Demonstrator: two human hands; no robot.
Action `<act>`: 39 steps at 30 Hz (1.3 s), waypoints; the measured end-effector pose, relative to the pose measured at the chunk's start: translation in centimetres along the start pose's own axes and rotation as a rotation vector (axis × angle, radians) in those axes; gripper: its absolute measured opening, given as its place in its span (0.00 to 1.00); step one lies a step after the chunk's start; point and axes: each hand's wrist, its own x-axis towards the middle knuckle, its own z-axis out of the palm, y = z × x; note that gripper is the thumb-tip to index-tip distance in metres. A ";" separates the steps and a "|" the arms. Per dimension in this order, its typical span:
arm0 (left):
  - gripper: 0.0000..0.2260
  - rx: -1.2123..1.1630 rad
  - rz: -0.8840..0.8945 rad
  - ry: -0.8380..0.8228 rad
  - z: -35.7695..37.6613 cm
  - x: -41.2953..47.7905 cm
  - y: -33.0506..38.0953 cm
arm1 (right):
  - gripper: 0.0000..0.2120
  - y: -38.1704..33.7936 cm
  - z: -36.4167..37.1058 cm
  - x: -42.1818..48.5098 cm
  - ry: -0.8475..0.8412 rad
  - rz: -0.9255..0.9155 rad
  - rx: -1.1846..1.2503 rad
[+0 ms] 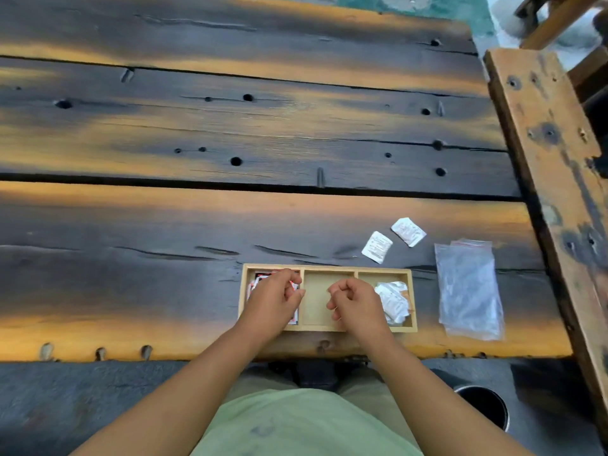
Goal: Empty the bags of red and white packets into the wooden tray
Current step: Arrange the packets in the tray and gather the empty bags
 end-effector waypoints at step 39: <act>0.13 0.403 -0.272 0.018 15.5 15.4 12.4 | 0.12 0.7 -16.0 18.7 -0.002 -0.178 -0.648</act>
